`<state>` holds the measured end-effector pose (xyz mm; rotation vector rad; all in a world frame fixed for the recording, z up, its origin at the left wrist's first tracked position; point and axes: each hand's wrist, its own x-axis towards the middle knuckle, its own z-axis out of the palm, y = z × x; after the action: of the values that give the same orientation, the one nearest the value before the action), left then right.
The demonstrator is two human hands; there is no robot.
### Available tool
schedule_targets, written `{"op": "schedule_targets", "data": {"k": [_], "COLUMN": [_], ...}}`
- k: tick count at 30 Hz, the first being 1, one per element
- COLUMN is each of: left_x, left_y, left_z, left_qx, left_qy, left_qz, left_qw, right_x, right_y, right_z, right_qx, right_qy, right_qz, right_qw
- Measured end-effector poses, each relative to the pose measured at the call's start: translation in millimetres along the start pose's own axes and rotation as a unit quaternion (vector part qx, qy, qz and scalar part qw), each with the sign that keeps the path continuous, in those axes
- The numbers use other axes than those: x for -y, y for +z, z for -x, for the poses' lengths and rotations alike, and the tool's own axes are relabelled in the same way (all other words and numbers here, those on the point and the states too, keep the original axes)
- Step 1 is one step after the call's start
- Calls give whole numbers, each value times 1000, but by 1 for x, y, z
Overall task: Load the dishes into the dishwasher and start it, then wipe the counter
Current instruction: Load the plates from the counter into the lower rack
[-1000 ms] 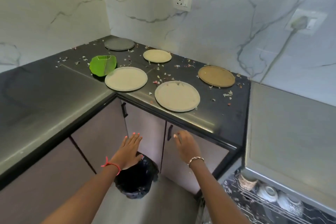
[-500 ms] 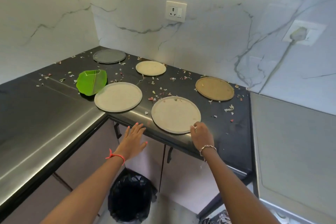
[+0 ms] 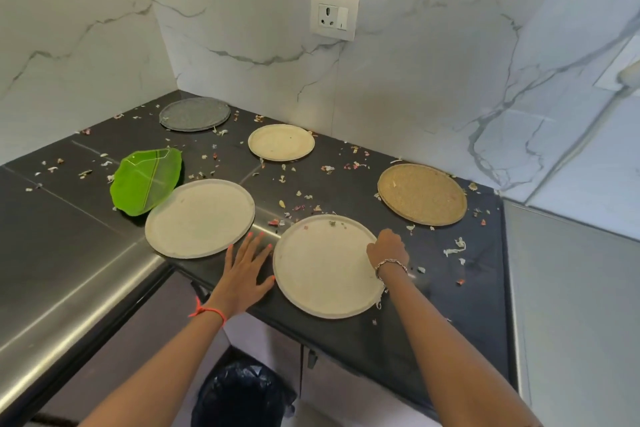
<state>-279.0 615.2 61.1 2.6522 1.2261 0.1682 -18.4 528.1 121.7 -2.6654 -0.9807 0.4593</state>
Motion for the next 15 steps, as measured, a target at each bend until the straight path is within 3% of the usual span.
{"op": "schedule_targets", "data": {"k": [5, 11, 15], "left_x": [5, 10, 9], "left_y": [9, 12, 13], "left_z": [0, -1, -2], "left_qx": [-2, 0, 1], "left_qy": [5, 12, 3], "left_qz": [21, 29, 38], "left_qw": [1000, 999, 999], "right_x": [3, -5, -8], "right_y": [4, 1, -5], "right_z": [-14, -23, -17], "right_qx": [-2, 6, 35], "right_qy": [46, 84, 109], "right_qz": [-22, -186, -308], "right_qw": [999, 979, 944]}}
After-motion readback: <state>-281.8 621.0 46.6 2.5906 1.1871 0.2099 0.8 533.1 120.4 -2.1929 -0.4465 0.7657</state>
